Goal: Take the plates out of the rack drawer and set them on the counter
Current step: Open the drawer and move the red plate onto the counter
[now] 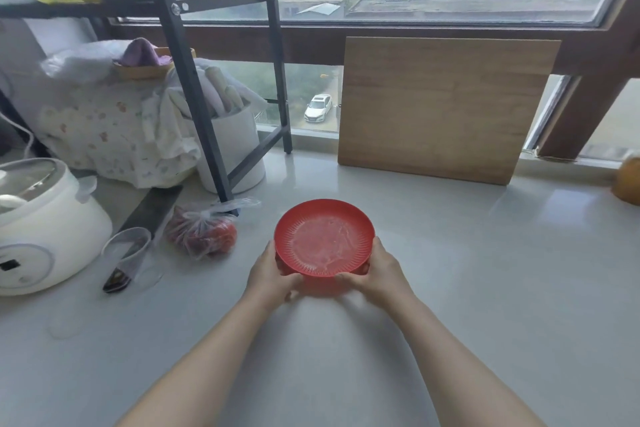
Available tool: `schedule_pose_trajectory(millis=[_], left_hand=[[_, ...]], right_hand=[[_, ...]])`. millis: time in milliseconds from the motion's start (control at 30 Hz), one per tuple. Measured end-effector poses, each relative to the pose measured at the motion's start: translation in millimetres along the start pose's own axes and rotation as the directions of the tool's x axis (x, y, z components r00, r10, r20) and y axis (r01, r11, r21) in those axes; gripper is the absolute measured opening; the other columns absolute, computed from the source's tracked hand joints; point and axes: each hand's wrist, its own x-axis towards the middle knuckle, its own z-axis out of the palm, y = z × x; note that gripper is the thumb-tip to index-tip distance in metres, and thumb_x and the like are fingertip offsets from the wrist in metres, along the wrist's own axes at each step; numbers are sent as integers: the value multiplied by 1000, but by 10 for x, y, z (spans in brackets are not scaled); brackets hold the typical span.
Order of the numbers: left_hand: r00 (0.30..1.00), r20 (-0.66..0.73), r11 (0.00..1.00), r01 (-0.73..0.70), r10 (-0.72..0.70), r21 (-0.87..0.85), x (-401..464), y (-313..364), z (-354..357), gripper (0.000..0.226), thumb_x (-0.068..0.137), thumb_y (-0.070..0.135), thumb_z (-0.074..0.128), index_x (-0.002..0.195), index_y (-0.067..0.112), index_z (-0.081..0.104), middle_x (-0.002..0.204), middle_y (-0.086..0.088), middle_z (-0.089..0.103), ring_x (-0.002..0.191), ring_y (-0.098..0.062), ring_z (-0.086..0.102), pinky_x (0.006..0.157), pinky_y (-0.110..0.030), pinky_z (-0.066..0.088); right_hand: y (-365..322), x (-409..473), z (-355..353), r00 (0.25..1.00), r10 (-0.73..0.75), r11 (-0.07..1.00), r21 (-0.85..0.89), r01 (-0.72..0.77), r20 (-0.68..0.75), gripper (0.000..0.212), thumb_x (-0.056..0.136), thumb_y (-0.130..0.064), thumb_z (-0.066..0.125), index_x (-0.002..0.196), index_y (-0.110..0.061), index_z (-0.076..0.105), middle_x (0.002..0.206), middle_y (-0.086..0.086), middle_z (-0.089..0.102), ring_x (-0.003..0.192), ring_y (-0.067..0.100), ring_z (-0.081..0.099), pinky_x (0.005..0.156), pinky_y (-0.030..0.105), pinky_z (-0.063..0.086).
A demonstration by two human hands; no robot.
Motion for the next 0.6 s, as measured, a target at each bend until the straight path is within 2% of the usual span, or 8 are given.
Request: schedule_pose_trajectory(millis=[100, 200, 267, 367, 433, 500, 533, 600], left_hand=[[1000, -19, 999, 12, -12, 36, 88, 64, 17, 62, 73, -3, 75, 127, 19, 55, 96, 7, 68, 78, -8, 67, 44, -17, 51], [999, -29, 998, 30, -28, 53, 138, 87, 33, 57, 75, -2, 75, 125, 18, 56, 99, 1, 68, 71, -15, 66, 42, -22, 50], [999, -27, 998, 41, -40, 54, 146, 84, 36, 57, 76, -2, 74, 126, 19, 55, 104, -2, 68, 67, -21, 64, 43, -25, 49], [999, -15, 998, 46, -45, 45, 111, 59, 38, 59, 78, -1, 74, 129, 22, 53, 112, 0, 67, 62, -21, 59, 44, -26, 49], [999, -8, 998, 46, -45, 43, 53, 54, 31, 61, 78, 4, 77, 130, 25, 52, 118, 2, 63, 69, -21, 57, 44, -26, 47], [999, -20, 995, 38, -36, 89, -42, 64, 1, 65, 78, 13, 80, 133, 27, 49, 120, 3, 56, 85, -24, 59, 47, -26, 47], [999, -25, 993, 22, -19, 119, -100, 64, -21, 69, 78, 16, 81, 137, 28, 47, 120, 2, 53, 90, -27, 60, 51, -27, 48], [1000, -20, 987, -12, 15, 159, -246, 58, -69, 79, 78, 19, 81, 145, 26, 40, 123, 1, 51, 86, -24, 61, 58, -29, 48]], right_hand=[[-10, 88, 0, 1000, 10, 1000, 1, -10, -12, 74, 71, -34, 88, 127, -14, 45, 95, -9, 61, 80, 6, 59, 66, 10, 41], [2, 120, -11, 1000, 25, 999, 24, -25, -14, 71, 72, -33, 88, 126, -14, 46, 104, -3, 63, 92, 15, 61, 74, 22, 43], [13, 109, -25, 999, 52, 998, 27, -52, -12, 64, 73, -33, 87, 119, -14, 46, 103, -3, 62, 94, 16, 59, 70, 22, 43], [18, 29, -80, 996, 91, 996, -8, -91, -26, 57, 75, -36, 86, 99, -14, 40, 83, -6, 54, 80, 17, 55, 55, 19, 36], [16, -67, -149, 994, 106, 994, -32, -108, -40, 59, 75, -39, 85, 96, -13, 36, 75, -3, 51, 68, 15, 50, 51, 22, 34], [16, -203, -240, 991, 124, 992, -26, -126, -52, 61, 76, -41, 84, 100, -13, 36, 75, -2, 49, 63, 8, 46, 50, 21, 33], [11, -294, -291, 989, 132, 991, -13, -133, -63, 62, 75, -42, 84, 105, -13, 37, 75, -2, 48, 62, 7, 44, 51, 21, 34], [7, -517, -398, 986, 133, 991, 7, -133, -102, 68, 76, -41, 84, 120, -13, 40, 78, 1, 47, 64, 11, 44, 56, 23, 37]])
